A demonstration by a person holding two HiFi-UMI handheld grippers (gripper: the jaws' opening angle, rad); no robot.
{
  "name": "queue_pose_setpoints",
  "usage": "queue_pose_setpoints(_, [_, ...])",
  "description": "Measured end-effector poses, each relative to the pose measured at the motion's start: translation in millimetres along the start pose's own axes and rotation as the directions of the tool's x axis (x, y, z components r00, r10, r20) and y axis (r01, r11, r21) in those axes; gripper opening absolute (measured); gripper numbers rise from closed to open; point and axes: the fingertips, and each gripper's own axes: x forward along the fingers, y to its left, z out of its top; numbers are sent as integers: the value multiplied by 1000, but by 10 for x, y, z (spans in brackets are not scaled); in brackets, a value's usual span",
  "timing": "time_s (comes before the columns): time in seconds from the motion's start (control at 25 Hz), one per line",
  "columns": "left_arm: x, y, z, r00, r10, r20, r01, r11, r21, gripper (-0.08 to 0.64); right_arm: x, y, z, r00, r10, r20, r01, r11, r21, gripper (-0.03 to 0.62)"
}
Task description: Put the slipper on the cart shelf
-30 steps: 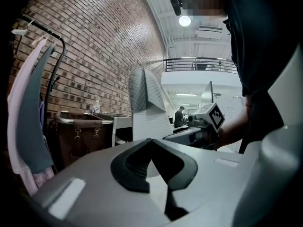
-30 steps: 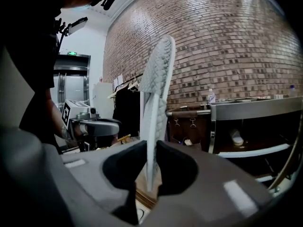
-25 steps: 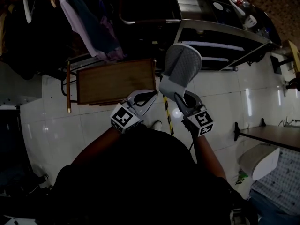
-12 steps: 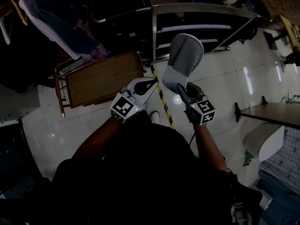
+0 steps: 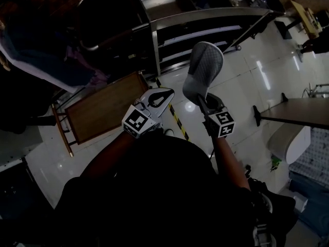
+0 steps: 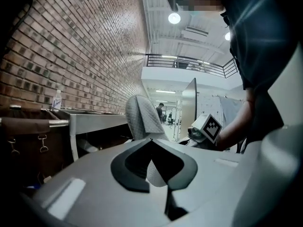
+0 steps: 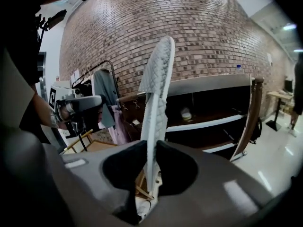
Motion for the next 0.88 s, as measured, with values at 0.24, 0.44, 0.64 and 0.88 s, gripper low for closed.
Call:
queue_pose_setpoints(0.24, [145, 253, -5, 997, -80, 13, 80, 997, 0, 1, 358, -157, -130, 997, -27, -75, 31, 998, 54, 63])
queue_pose_setpoints(0.44, [246, 425, 2, 995, -101, 14, 101, 995, 2, 1, 654, -287, -276, 991, 17, -129, 4, 988, 156, 63])
queue_pose_setpoints(0.64, [389, 585, -43, 996, -91, 5, 91, 996, 6, 1, 957, -476, -416, 979, 101, -179, -53, 965, 255, 63])
queue_pose_setpoints(0.88, [699, 772, -5, 999, -35, -2, 35, 999, 10, 1, 1402, -712, -572, 927, 260, -270, -157, 923, 350, 63])
